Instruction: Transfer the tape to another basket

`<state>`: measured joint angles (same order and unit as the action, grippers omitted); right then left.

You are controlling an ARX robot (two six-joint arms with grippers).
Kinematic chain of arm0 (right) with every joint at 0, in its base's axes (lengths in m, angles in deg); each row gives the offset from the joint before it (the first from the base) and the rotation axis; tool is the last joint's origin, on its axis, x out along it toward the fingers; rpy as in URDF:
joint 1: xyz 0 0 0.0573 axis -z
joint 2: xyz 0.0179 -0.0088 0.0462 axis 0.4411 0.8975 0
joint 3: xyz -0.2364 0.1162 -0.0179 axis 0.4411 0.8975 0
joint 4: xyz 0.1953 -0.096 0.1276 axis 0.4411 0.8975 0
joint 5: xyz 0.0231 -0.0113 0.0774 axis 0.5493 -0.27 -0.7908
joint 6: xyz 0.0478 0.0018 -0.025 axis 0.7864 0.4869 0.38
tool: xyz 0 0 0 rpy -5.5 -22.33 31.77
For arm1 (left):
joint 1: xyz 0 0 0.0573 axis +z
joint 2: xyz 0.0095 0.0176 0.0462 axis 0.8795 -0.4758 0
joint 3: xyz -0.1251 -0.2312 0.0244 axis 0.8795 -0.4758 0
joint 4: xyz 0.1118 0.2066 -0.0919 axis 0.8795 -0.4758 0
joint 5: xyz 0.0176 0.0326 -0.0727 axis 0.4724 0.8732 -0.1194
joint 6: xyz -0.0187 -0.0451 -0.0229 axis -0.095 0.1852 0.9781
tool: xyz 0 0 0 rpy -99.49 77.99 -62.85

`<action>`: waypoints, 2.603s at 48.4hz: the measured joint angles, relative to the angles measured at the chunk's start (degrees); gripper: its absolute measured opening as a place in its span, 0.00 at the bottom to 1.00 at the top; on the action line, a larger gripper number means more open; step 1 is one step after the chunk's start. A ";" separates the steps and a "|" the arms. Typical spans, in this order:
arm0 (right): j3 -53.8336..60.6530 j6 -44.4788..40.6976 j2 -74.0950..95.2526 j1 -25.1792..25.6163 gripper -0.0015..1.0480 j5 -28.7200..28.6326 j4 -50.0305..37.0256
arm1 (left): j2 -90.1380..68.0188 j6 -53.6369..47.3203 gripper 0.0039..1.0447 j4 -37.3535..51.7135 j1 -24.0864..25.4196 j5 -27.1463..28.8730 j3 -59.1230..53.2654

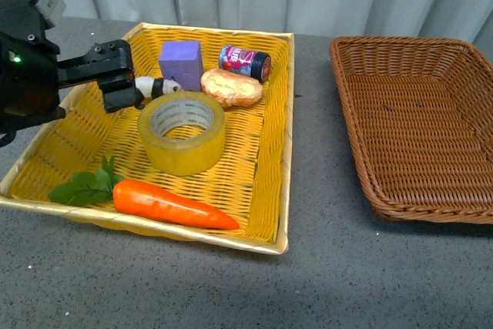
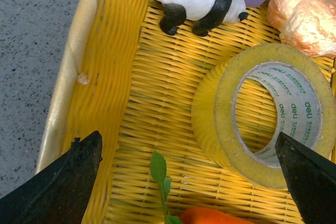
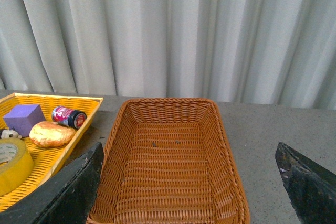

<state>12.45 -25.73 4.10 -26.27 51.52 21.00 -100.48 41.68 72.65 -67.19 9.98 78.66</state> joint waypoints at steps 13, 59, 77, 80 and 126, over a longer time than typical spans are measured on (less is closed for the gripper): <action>0.00 0.00 0.00 0.00 0.91 0.00 0.00 | -7.19 -1.25 0.94 -0.55 -2.03 -0.11 5.75; 0.00 0.00 0.00 0.00 0.91 0.00 0.00 | -15.43 -3.08 0.79 -2.64 -3.04 2.51 12.48; 0.00 0.00 0.00 0.00 0.91 0.00 0.00 | -15.43 -2.56 0.26 -2.91 -3.69 2.29 12.61; 0.00 0.00 0.00 0.00 0.91 0.00 0.00 | -15.41 -2.64 0.18 -2.93 -3.78 2.54 12.66; 0.00 0.00 0.00 0.00 0.91 0.00 0.00 | -6.10 -46.21 0.15 3.74 -14.73 -20.65 20.24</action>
<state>12.45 -25.73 4.10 -26.27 51.52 21.00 -106.57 -4.53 76.39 -81.92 -10.67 98.90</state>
